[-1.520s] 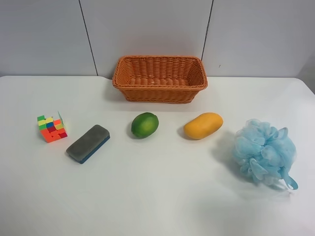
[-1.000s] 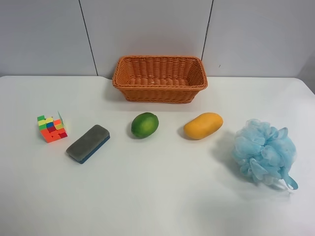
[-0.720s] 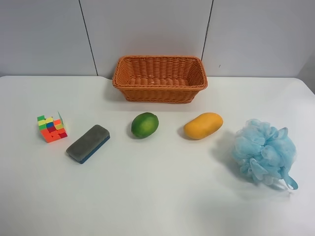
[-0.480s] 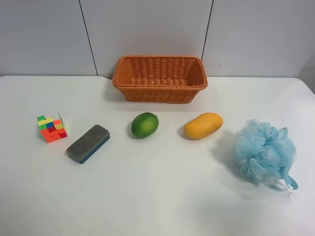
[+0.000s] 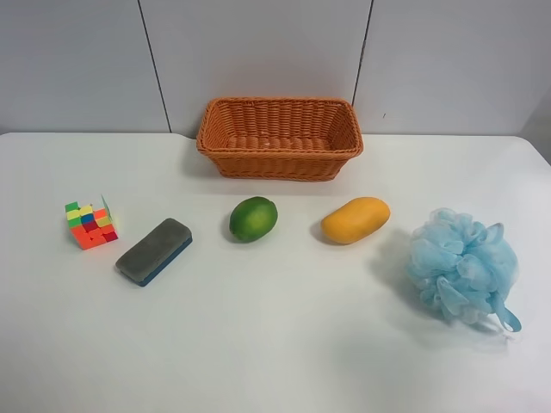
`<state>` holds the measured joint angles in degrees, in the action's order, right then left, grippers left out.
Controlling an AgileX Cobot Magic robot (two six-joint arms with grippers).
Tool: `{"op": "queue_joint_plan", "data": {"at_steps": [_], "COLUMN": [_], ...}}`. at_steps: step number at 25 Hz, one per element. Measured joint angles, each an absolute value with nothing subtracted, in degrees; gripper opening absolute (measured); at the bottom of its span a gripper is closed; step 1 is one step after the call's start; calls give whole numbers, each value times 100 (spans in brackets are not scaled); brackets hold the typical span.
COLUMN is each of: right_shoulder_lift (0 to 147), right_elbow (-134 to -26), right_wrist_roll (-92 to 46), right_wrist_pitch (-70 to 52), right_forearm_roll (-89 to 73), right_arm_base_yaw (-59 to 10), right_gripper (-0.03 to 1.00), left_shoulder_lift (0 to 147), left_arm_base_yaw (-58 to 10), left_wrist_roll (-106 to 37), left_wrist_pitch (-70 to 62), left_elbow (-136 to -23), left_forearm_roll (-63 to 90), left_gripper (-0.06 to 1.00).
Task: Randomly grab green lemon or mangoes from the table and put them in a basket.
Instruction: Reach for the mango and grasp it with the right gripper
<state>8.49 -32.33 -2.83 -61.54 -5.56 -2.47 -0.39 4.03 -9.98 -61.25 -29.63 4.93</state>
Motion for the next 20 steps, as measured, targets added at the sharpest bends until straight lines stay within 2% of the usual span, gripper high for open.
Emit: {"op": "queue_joint_plan", "data": {"at_steps": [6,11,16,20], "right_shoulder_lift": [2975,5383,7192,8315], "right_elbow": [-4836,-6461,-7328,-7622], "right_wrist_roll": [-976,-1957,-2681,-3111], "right_wrist_pitch": [-6131,-6176,-6229,-6218], "right_forearm_roll": [-553,-759,-802,-796], "right_arm_base_yaw": [-247,-312,-864,-1347], "right_gripper": [99,99,99,99], "left_shoulder_lift": [-39,-39,-39,-39], "left_arm_base_yaw": [403,403,403,403], "left_wrist_roll": [-998,-998,-998,-998], "left_wrist_pitch": [-6125,-6125,-6125,-6125], "left_elbow": [-2963,-2963,-2963,-2963], "left_forearm_roll": [493,493,493,493], "left_gripper": [99,99,99,99]}}
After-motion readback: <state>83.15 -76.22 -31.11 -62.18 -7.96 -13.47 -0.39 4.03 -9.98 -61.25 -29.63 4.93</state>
